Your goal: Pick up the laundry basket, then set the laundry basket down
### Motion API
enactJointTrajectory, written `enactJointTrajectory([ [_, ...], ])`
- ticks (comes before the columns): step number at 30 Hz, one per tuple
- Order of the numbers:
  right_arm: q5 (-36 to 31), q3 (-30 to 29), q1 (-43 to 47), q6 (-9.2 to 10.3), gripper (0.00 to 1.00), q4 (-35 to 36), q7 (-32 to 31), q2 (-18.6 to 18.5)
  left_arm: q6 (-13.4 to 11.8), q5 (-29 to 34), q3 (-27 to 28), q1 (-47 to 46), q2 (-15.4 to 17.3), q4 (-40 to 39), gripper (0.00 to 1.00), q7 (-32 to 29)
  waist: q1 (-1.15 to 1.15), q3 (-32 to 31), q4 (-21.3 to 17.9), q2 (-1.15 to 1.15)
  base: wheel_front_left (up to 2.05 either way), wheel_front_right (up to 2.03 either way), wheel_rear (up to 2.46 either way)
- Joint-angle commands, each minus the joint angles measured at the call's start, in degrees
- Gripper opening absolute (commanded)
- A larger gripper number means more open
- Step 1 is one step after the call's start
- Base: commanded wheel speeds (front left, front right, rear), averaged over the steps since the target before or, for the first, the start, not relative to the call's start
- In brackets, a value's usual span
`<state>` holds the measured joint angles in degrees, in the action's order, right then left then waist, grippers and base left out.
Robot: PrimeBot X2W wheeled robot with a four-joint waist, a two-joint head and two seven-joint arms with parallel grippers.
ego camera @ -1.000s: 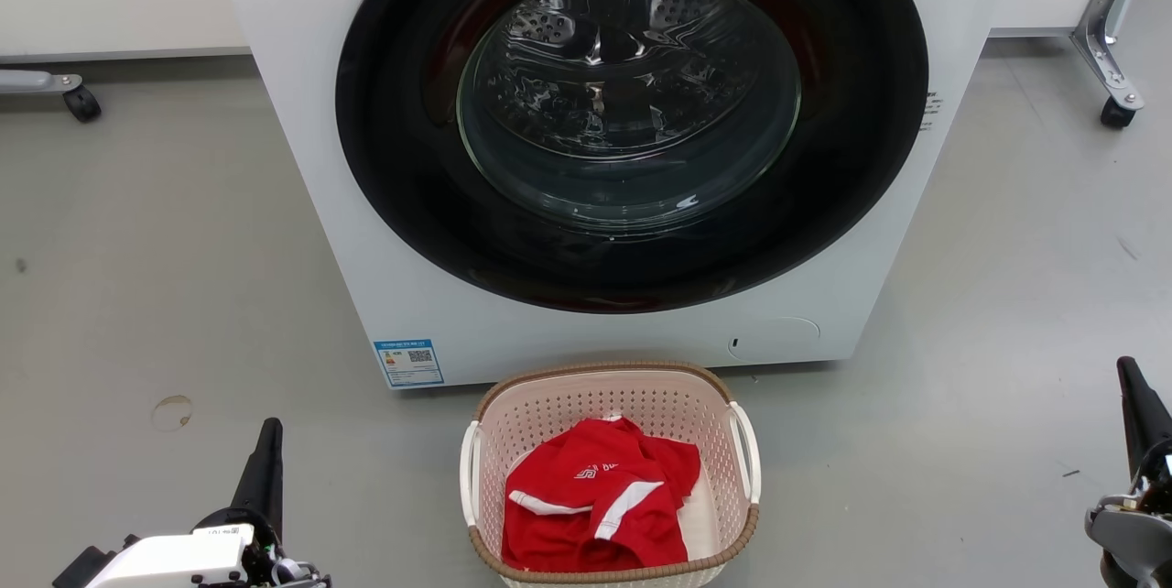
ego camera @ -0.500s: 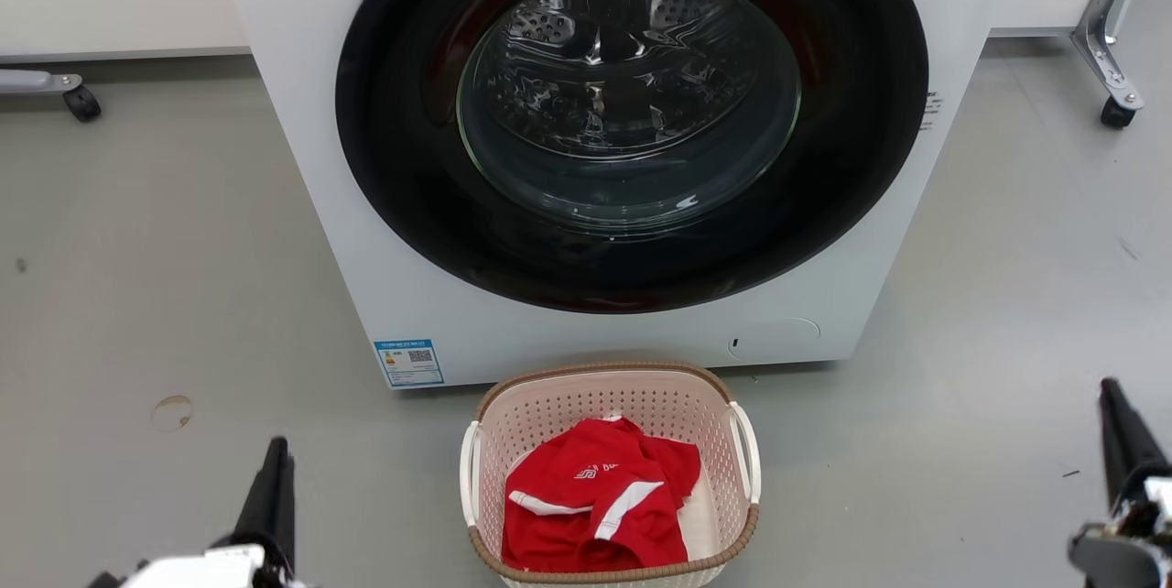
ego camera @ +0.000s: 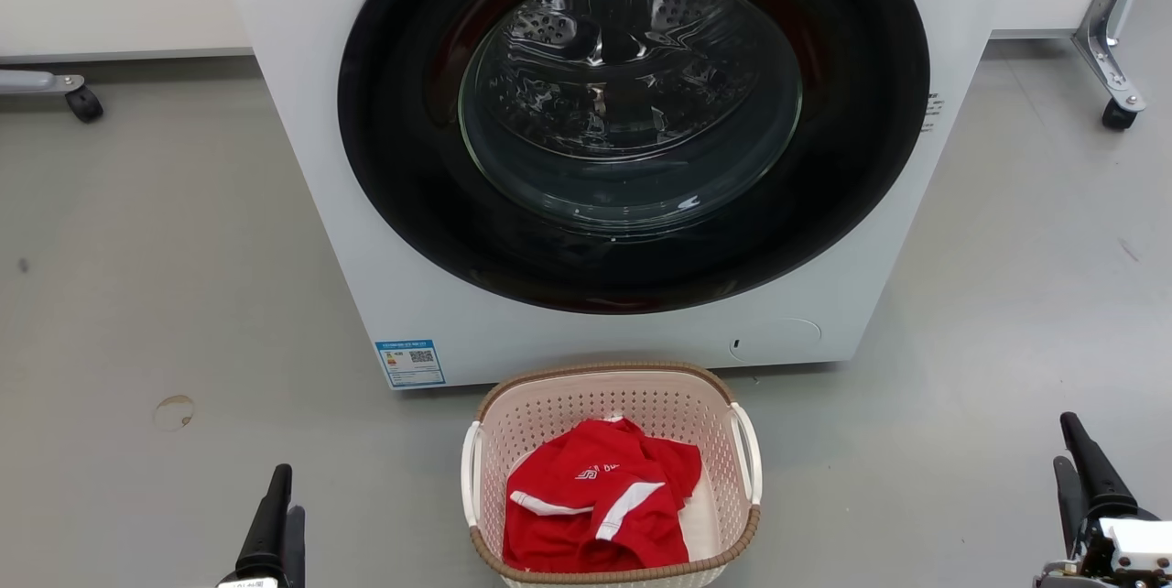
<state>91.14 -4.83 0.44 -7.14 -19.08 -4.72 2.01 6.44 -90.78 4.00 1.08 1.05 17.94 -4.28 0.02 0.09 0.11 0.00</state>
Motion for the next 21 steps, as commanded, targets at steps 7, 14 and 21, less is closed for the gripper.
enactJointTrajectory([
  [7, -4.49, 0.99, -2.68, -0.06, 1.0, 1.47, 1.85, -1.99, -0.97, 4.52, -0.66, -1.19, 0.91, -2.64, 1.0, 1.43, -0.02, 0.06, 0.36, 0.0, 0.0, 0.0, 0.0],
  [14, -12.07, 1.34, -3.17, -0.08, 1.0, 1.31, 3.05, -2.12, -2.37, 10.65, -2.11, -1.1, 1.96, -3.25, 1.0, 2.61, -0.02, 0.08, 0.71, 0.0, 0.0, 0.0, 0.0],
  [21, -19.81, 1.84, -3.34, -0.1, 1.0, 2.22, 4.23, -2.18, -4.49, 17.84, -4.49, -1.34, 3.75, -3.6, 1.0, 3.6, -0.02, 0.18, 1.04, 0.0, 0.0, 0.0, 0.0],
])
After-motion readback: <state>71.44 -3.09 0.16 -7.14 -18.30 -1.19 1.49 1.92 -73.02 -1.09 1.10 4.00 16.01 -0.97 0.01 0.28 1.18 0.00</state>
